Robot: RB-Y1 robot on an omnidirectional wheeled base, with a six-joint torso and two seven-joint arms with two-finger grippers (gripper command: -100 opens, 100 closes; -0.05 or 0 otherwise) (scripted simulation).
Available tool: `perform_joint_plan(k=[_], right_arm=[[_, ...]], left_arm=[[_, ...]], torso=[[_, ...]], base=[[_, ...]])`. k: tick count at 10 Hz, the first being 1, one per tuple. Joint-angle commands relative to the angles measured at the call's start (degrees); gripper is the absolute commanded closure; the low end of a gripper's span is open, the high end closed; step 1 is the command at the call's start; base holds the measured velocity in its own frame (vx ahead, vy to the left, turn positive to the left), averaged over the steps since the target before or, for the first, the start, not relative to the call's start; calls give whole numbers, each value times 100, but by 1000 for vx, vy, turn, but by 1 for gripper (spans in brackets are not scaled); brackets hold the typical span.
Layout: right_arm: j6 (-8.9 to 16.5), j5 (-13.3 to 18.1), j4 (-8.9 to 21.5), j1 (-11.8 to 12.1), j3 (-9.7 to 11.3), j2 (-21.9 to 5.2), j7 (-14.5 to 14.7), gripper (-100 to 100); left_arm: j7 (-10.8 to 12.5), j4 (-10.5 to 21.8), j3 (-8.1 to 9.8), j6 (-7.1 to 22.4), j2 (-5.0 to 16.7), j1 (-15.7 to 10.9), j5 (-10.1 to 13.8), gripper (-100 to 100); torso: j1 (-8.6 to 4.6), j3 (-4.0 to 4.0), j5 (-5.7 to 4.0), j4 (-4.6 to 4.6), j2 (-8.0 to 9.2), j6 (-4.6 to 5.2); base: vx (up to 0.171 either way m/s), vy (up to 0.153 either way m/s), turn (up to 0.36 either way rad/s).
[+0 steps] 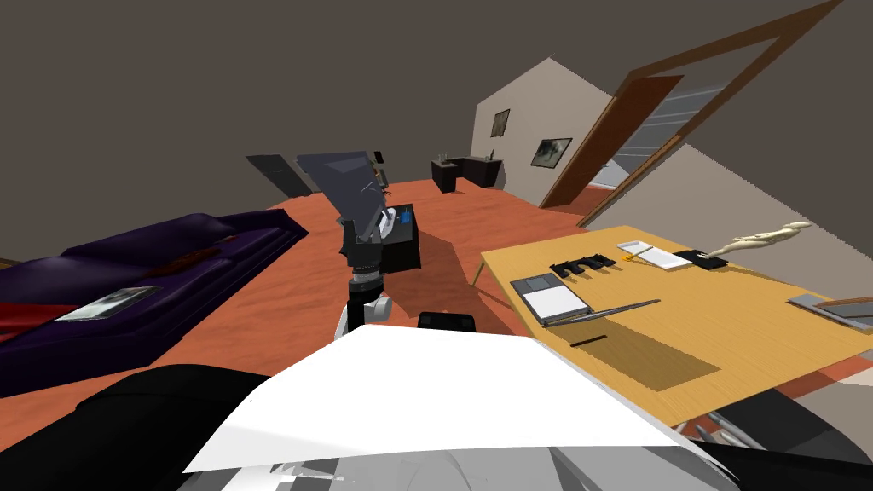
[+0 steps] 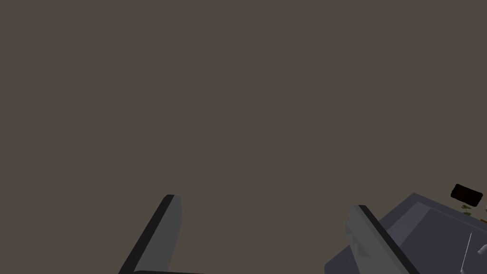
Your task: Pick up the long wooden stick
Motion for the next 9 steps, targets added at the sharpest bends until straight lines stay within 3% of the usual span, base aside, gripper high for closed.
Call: perform_joint_plan(k=[1, 2, 3, 4, 6, 7, 8, 9], right_arm=[[-77, 23, 286, -82, 51, 68, -40, -100], [-77, 23, 303, -82, 51, 68, -40, -100], [-110, 65, 523, -139, 245, -79, -283, -100], [-110, 65, 655, -139, 245, -79, -283, -100], [-144, 143, 1153, -267, 606, -327, -666, -100], [-144, 143, 1331, -267, 606, -327, -739, -100], [-145, 179, 1629, -339, 770, -425, -950, -100], [-145, 179, 1570, -339, 770, -425, -950, -100]], left_arm=[[0, 0, 0, 0, 0, 0, 0, 0], [0, 0, 0, 0, 0, 0, 0, 0], [0, 0, 0, 0, 0, 0, 0, 0], [0, 0, 0, 0, 0, -1, 0, 0], [0, 0, 0, 0, 0, 0, 0, 0], [0, 0, 0, 0, 0, 0, 0, 0], [0, 0, 0, 0, 0, 0, 0, 0], [0, 0, 0, 0, 0, 0, 0, 0]], torso=[[0, 0, 0, 0, 0, 0], [0, 2, 1, 0, 4, 2], [1, 4, 1, 1, 7, 1], [-1, 2, 2, 1, 4, -2], [-5, -1, 2, -1, -2, -2], [-14, -4, -1, -1, -7, -3], [-13, -3, -3, -2, -5, 2], [-12, -3, 0, -1, -5, -1]], base=[[9, -4, 6], [1, -2, -11], [13, -4, 160], [23, -10, 90], [34, -26, 172], [35, -40, 93], [34, -34, 129], [27, -35, 74]])
